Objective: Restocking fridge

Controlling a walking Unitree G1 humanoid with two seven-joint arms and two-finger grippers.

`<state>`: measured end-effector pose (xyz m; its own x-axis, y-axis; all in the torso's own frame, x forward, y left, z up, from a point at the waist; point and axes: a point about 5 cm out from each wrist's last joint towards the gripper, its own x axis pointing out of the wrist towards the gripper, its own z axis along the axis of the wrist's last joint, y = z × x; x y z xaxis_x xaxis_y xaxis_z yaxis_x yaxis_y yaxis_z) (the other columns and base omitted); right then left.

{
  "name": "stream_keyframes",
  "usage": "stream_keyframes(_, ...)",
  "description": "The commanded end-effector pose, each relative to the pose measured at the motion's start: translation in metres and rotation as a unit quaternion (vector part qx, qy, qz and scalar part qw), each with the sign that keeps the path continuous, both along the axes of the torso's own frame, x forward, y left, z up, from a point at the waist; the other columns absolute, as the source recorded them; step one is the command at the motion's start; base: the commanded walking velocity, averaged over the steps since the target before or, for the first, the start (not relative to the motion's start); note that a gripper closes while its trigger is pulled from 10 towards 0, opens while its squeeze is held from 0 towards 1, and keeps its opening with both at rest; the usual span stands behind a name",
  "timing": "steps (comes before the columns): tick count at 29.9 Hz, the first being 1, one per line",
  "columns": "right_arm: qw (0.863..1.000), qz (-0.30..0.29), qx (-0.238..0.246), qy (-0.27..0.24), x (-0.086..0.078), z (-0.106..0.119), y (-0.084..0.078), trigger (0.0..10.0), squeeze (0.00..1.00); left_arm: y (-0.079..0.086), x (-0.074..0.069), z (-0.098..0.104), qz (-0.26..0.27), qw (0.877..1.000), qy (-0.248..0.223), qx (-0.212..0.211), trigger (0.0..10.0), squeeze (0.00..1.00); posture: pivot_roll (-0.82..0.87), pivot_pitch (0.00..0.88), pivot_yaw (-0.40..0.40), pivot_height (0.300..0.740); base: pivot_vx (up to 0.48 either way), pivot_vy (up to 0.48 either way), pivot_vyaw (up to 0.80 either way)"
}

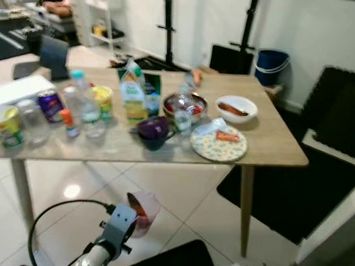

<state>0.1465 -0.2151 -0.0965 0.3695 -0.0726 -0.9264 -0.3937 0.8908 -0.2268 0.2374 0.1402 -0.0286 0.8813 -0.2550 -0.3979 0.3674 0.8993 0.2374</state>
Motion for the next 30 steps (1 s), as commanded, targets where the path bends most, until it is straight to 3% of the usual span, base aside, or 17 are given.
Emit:
stream_keyframes(1,1.000,0.000,-0.004,0.010,-0.006,-0.002,-0.003,10.0,0.00,-0.001,0.002,0.002,-0.006,1.000,-0.009,0.001,10.0,0.00,0.00,0.000,-0.021,0.740,0.000,0.000,-0.77)
stream_keyframes(30,1.000,-0.007,0.010,0.012,-0.007,-0.003,0.002,10.0,0.00,0.008,-0.009,-0.012,0.012,0.999,0.020,0.029,10.0,0.00,0.00,0.000,-0.012,0.740,0.000,0.000,-0.77)
